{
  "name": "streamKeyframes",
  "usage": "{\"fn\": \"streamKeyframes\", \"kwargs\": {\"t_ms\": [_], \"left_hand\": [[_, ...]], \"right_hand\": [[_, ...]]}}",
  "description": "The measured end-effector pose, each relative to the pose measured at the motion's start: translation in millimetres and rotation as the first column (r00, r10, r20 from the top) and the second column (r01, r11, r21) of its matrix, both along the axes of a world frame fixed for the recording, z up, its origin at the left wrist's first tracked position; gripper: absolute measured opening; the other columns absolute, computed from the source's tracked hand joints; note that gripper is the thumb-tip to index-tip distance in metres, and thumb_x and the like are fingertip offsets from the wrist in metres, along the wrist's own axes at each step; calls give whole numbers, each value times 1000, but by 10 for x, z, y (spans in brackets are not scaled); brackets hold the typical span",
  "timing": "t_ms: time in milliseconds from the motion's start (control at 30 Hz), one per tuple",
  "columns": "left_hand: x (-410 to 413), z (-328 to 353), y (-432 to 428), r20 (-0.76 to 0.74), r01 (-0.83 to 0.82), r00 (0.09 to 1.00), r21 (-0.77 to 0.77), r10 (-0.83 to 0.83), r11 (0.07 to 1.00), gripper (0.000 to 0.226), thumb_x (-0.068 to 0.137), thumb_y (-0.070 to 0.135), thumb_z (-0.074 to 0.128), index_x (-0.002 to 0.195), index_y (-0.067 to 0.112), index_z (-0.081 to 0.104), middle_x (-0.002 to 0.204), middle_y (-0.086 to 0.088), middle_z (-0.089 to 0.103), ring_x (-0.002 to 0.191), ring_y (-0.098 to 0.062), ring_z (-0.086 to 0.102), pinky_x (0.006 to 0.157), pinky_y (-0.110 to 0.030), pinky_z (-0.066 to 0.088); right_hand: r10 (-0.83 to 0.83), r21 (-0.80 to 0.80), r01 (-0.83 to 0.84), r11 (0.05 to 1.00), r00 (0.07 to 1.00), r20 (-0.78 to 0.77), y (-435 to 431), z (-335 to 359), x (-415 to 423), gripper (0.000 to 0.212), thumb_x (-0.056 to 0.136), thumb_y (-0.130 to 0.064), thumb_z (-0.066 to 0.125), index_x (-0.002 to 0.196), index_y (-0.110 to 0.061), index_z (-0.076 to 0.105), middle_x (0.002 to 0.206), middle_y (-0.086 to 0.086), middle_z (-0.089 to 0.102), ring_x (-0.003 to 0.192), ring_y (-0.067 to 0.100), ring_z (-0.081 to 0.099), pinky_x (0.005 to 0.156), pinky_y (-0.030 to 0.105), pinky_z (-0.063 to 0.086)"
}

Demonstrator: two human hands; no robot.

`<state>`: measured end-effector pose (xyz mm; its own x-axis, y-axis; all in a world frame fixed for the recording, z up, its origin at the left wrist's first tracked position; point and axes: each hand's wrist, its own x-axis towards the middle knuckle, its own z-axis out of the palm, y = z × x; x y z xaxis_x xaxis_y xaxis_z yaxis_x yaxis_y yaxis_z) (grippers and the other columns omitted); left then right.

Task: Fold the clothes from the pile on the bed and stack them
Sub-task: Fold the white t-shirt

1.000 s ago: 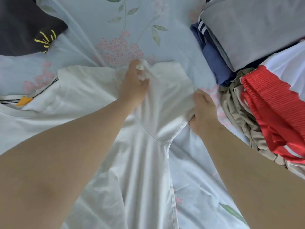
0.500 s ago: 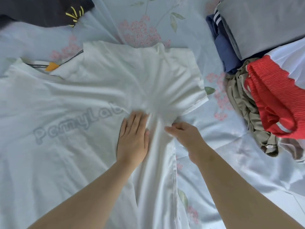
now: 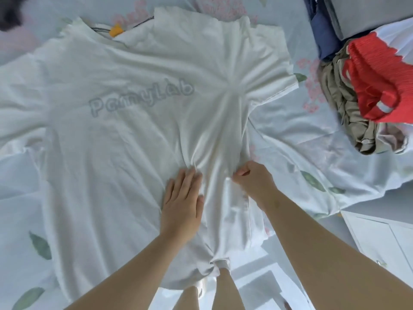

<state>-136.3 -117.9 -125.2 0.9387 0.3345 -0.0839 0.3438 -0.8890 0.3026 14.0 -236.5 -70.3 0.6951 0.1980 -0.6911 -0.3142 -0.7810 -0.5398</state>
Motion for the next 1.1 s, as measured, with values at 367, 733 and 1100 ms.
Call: {"fn": "streamKeyframes", "kwargs": {"t_ms": [367, 733, 1100], "left_hand": [[-436, 57, -446, -37, -171, 985, -28, 170, 985, 49, 92, 31, 34, 138, 17, 37, 142, -8, 48, 135, -27, 34, 111, -39, 16], [-710, 173, -724, -115, -315, 944, -34, 310, 948, 56, 90, 40, 35, 140, 16, 42, 145, -12, 43, 138, -30, 31, 112, -39, 12], [-840, 347, -917, -246, -374, 906, -84, 345, 923, 64, 82, 44, 33, 140, 18, 43, 145, -7, 44, 138, -26, 34, 108, -45, 30]], "right_hand": [[-14, 36, 11, 999, 997, 79, -549, 32, -585, 22, 89, -20, 58, 73, -13, 45, 68, -2, 44, 65, 15, 41, 56, 26, 32], [-246, 91, 232, 968, 951, 190, -1243, 213, -221, 8, 92, -27, 51, 86, -22, 49, 73, -3, 53, 66, 17, 49, 55, 27, 38], [-55, -311, 126, 942, 972, 227, -1344, 172, -249, 20, 91, -4, 38, 108, -13, 42, 109, 11, 52, 102, 34, 47, 92, 42, 35]]}}
